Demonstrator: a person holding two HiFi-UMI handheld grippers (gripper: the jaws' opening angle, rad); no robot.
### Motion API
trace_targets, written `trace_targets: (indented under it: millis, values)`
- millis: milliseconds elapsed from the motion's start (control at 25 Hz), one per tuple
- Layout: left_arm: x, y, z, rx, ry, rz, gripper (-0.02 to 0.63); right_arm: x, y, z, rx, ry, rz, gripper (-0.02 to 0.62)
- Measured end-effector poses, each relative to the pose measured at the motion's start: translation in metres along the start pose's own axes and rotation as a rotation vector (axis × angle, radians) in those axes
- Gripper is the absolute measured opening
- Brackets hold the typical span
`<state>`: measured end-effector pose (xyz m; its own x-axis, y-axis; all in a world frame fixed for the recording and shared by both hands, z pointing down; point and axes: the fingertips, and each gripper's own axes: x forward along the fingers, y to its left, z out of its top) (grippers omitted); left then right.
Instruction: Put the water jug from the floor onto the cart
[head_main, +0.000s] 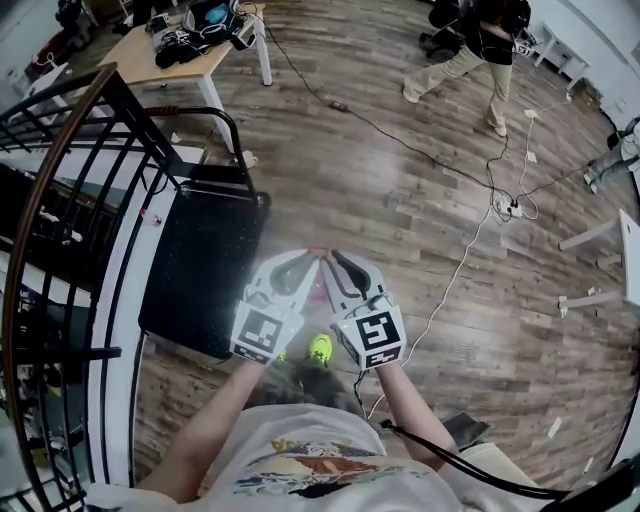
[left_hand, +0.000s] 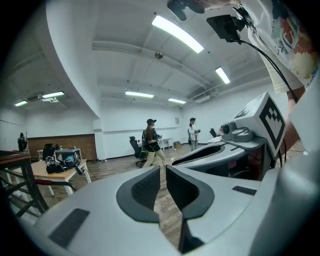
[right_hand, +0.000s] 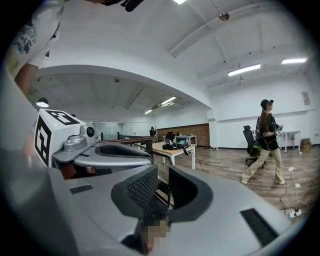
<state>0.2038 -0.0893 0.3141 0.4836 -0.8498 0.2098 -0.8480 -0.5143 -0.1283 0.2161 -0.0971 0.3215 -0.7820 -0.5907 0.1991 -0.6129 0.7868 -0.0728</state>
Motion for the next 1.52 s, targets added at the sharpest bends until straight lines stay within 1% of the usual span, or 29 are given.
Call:
trace_targets:
  millis: [160,360,560,680,800,880,960,1080,1280,1360,1520]
  values:
    - [0.018,0.004,-0.013,-0.006,0.017,-0.013,0.015,0.011,-0.015,-0.014,0.011,0.010,-0.010,0.051]
    - [0.035,0.020,-0.031,-0.001,0.009,-0.025,0.015,0.036,-0.027,-0.031,0.015,0.018,-0.020,0.051]
    - [0.057,0.040,-0.068,-0.020,0.026,-0.046,0.015,0.068,-0.041,-0.063,0.009,0.064,-0.037,0.052]
    - [0.073,0.055,-0.113,-0.034,0.049,-0.046,0.015,0.095,-0.048,-0.099,0.018,0.089,-0.046,0.061]
    - [0.086,0.060,-0.167,-0.072,0.097,-0.057,0.020,0.114,-0.054,-0.146,0.026,0.142,-0.057,0.084]
    - [0.094,0.064,-0.198,-0.096,0.126,-0.063,0.050,0.125,-0.058,-0.175,0.033,0.170,-0.064,0.089]
    - [0.104,0.068,-0.226,-0.103,0.149,-0.070,0.085,0.135,-0.065,-0.202,0.038,0.192,-0.072,0.106]
    - [0.118,0.072,-0.263,-0.110,0.172,-0.071,0.121,0.147,-0.074,-0.235,0.035,0.210,-0.087,0.120]
    - [0.139,0.072,-0.318,-0.126,0.203,-0.056,0.141,0.165,-0.089,-0.284,0.030,0.234,-0.102,0.123]
    - [0.149,0.075,-0.342,-0.138,0.213,-0.044,0.157,0.174,-0.097,-0.307,0.026,0.250,-0.107,0.135]
    - [0.170,0.075,-0.386,-0.140,0.234,-0.030,0.172,0.189,-0.112,-0.351,0.053,0.267,-0.125,0.143]
